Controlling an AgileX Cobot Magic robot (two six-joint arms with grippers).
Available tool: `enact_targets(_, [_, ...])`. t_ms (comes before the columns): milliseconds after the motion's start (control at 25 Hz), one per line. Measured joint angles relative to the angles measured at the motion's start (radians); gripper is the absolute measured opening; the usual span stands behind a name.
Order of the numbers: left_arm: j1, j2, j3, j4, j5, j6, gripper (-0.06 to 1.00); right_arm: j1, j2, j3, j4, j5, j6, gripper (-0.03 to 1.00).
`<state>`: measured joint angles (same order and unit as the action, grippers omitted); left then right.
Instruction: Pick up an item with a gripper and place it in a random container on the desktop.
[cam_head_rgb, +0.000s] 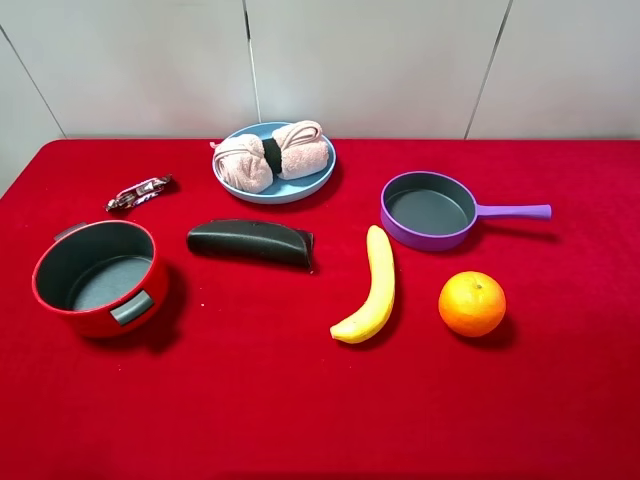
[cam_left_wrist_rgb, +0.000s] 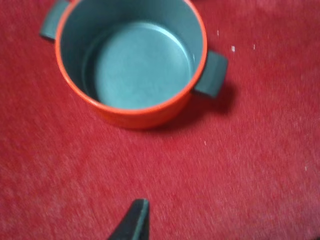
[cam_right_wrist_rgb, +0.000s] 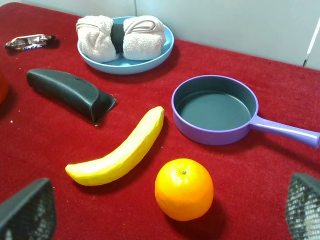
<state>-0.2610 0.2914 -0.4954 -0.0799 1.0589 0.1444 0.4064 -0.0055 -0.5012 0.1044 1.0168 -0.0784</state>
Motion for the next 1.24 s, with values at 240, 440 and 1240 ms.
enact_targets(240, [0.09,-0.21,0.0,-0.002,0.0,0.006,0.99,0.0,0.0,0.0,0.0,0.0,0.0,0.69])
enact_targets(440, [0.106,-0.295,0.0,-0.002,0.001,0.007,0.99,0.0,0.0,0.0,0.0,0.0,0.0,0.69])
enact_targets(1240, [0.109,-0.298,0.0,-0.001,0.001,0.007,0.99,0.0,0.0,0.0,0.003,0.0,0.0,0.69])
